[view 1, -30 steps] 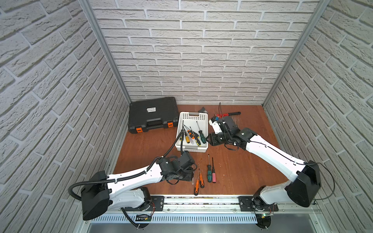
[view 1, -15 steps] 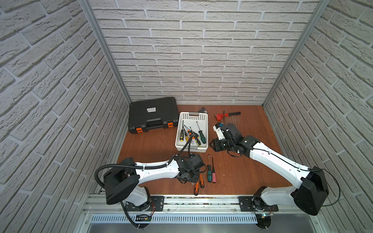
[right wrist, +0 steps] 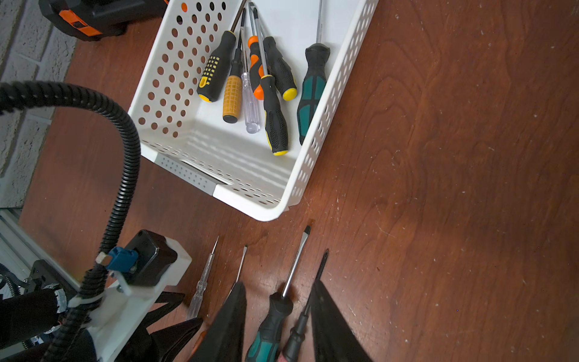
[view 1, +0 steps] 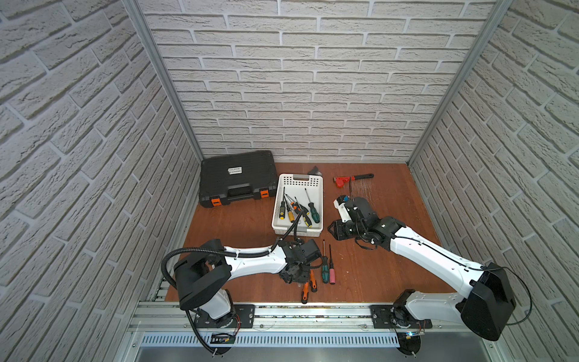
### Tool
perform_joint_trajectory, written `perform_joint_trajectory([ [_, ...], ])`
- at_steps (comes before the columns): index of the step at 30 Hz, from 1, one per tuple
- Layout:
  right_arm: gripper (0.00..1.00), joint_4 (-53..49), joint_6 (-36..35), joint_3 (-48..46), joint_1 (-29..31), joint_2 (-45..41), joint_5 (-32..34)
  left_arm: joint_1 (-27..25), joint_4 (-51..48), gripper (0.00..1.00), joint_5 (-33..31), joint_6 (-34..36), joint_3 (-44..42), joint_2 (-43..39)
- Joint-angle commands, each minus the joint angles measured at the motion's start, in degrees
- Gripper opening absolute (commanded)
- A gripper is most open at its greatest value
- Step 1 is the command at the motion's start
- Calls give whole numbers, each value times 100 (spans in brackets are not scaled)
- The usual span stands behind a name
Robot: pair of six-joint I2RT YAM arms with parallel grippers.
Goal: Put the screwdriver in the bin
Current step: 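Grasp the clear screwdriver with the left gripper and lift it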
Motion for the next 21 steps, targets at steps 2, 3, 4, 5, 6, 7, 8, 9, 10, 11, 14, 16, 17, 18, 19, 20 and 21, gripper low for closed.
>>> perform_joint_trajectory([
  [2, 36, 271, 64, -41, 23, -122, 63, 68, -26, 39, -36, -2, 115, 149],
  [3, 36, 272, 68, -43, 19, -113, 63, 71, -25, 38, -22, 11, 123, 171],
  [4, 36, 272, 68, -43, 19, -107, 63, 67, -12, 37, -7, 18, 131, 198],
  [5, 36, 281, 68, -38, 21, -112, 67, 65, -8, 35, 1, 10, 130, 226],
  [6, 36, 289, 68, -49, 21, -112, 63, 64, 1, 33, 6, 1, 129, 251],
  [7, 36, 306, 77, -58, 20, -105, 71, 69, 6, 32, 11, 0, 138, 292],
  [8, 36, 322, 81, -60, 20, -99, 80, 66, 10, 29, 20, 2, 139, 334],
  [9, 36, 325, 73, -60, 18, -101, 104, 68, 10, 28, 22, 4, 155, 377],
  [10, 36, 325, 66, -59, 19, -108, 137, 65, 13, 26, 37, 36, 172, 426],
  [11, 36, 317, 60, -46, 13, -113, 188, 61, 4, 23, 41, 45, 195, 463],
  [14, 36, 238, 8, 17, 13, -120, 255, 61, -59, 20, 43, 50, 220, 530],
  [16, 36, 234, 9, 19, 13, -153, 290, 66, -106, 14, 38, 57, 221, 519],
  [17, 36, 235, 12, 11, 13, -167, 309, 60, -143, 14, 18, 52, 225, 506],
  [18, 36, 245, 14, 5, 13, -171, 309, 65, -205, 13, -11, 49, 238, 470],
  [19, 36, 250, 21, -3, 10, -179, 317, 70, -324, 11, -74, 52, 274, 418],
  [20, 36, 267, 35, -15, 10, -187, 318, 75, -531, 10, -175, 60, 356, 329],
  [21, 36, 276, 49, -30, 13, -189, 324, 74, -721, 10, -293, 70, 435, 242],
])
